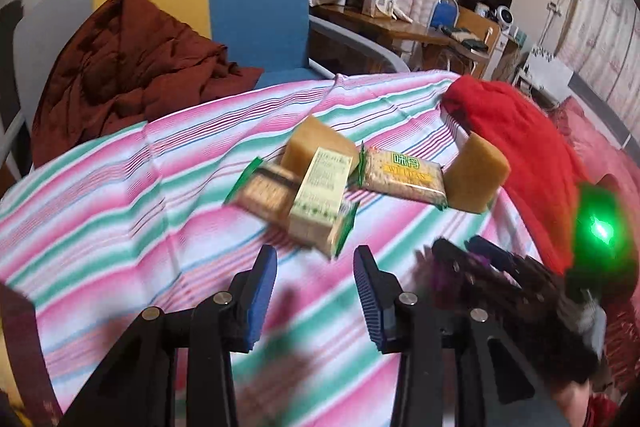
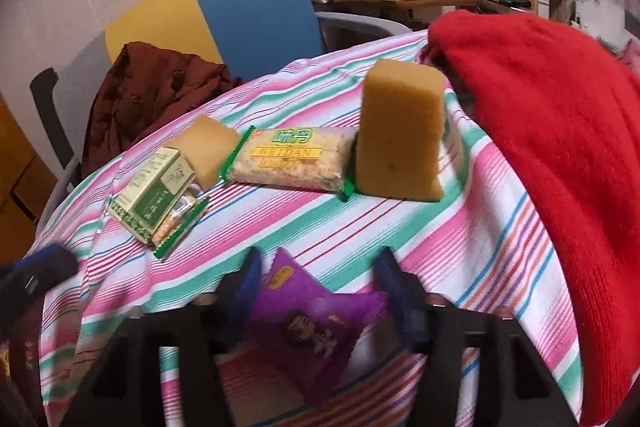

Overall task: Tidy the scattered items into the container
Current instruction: 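Grasp the purple snack packet with the right gripper while the left grasps the green box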

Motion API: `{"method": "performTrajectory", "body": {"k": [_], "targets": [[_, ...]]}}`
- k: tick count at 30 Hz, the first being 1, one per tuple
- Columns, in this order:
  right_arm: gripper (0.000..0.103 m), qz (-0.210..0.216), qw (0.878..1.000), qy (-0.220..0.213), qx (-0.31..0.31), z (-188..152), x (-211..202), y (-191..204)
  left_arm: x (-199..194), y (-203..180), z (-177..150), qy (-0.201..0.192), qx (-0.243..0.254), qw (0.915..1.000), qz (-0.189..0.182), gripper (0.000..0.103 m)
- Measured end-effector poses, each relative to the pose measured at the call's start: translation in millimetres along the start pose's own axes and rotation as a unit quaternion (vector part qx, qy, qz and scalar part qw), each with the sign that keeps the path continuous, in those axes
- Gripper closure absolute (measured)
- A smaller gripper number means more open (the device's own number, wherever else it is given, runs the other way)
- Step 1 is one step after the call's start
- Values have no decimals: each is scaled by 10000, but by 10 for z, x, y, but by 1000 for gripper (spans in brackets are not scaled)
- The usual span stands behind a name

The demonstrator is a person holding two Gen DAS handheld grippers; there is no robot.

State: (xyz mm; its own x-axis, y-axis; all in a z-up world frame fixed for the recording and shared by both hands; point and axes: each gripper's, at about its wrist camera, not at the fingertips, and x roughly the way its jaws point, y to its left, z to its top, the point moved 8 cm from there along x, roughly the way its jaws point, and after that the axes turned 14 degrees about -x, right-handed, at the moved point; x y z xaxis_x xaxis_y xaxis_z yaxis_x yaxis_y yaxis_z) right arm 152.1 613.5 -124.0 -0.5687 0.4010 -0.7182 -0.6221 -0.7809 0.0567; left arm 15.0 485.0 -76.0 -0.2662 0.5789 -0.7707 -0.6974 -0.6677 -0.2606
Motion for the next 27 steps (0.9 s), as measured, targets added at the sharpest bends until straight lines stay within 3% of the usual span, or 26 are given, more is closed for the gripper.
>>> {"method": "performTrajectory", "body": {"k": [8, 10, 17, 20, 23, 27], "targets": [[53, -29, 9999, -129, -38, -2, -14, 0, 461, -82, 220, 124, 247, 9995, 182, 60], [53, -42, 9999, -145, -41, 0, -15, 7, 548, -67, 219, 270, 186, 9994, 108, 61], [53, -42, 9998, -167, -53, -5, -13, 13, 535, -35, 272, 207, -144, 9995, -182, 61], [53, -70, 9998, -162, -78, -2, -3, 4, 539, -37, 342, 143, -159, 9998, -10, 61], [53, -80, 9998, -164, -82, -4, -11, -3, 566, -110, 399, 116, -40, 9999, -83, 60], [53, -90, 9998, -165, -84, -4, -8, -11, 668, -148, 423, 149, 221, 9994, 224, 60]]}}
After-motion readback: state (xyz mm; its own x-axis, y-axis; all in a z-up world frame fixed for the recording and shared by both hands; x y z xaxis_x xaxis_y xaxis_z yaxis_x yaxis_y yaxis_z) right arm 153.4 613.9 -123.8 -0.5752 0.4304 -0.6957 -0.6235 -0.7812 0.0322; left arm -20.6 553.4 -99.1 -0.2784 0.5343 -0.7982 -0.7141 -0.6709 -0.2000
